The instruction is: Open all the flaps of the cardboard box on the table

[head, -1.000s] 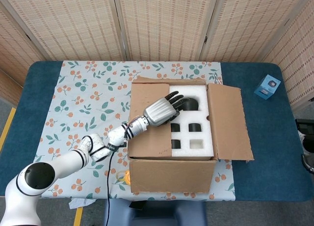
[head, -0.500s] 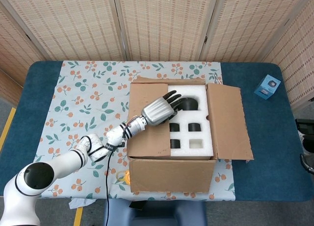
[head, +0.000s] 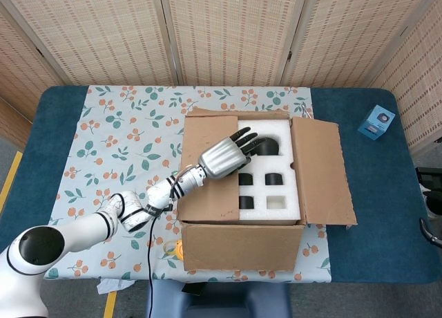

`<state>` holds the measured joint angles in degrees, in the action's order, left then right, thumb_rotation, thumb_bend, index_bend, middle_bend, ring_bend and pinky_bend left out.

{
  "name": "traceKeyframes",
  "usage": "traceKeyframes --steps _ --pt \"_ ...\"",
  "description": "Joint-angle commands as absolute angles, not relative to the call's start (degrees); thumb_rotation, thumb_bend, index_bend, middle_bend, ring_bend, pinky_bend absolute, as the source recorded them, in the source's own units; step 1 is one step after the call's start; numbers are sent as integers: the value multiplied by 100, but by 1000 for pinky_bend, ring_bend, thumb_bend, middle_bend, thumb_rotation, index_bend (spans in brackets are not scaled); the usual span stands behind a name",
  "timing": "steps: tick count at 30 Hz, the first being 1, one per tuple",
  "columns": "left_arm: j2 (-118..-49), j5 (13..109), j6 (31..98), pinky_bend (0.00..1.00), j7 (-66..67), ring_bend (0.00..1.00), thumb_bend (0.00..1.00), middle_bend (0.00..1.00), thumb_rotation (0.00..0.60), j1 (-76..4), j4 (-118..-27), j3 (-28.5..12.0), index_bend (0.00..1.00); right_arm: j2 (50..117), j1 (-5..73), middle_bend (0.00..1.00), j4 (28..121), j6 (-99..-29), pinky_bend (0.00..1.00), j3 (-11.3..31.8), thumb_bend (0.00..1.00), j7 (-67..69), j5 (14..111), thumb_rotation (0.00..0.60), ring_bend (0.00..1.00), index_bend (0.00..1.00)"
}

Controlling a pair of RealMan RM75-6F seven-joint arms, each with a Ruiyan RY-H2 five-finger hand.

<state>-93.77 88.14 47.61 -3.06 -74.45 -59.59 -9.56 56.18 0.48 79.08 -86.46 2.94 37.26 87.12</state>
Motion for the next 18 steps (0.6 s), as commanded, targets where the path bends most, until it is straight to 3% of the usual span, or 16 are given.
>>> traceKeyframes --steps 1,18 --pt "-9251 8705 4751 0 -85 0 1000 62 600 -7406 -6178 -1018 703 5615 29 0 7919 -8691 0 291 489 3720 8732 364 0 238" --pt "-8683 8144 4707 0 1033 0 1000 62 600 -7187 -7016 -1238 677 5620 56 0 7972 -8656 0 240 489 3645 8814 363 0 238"
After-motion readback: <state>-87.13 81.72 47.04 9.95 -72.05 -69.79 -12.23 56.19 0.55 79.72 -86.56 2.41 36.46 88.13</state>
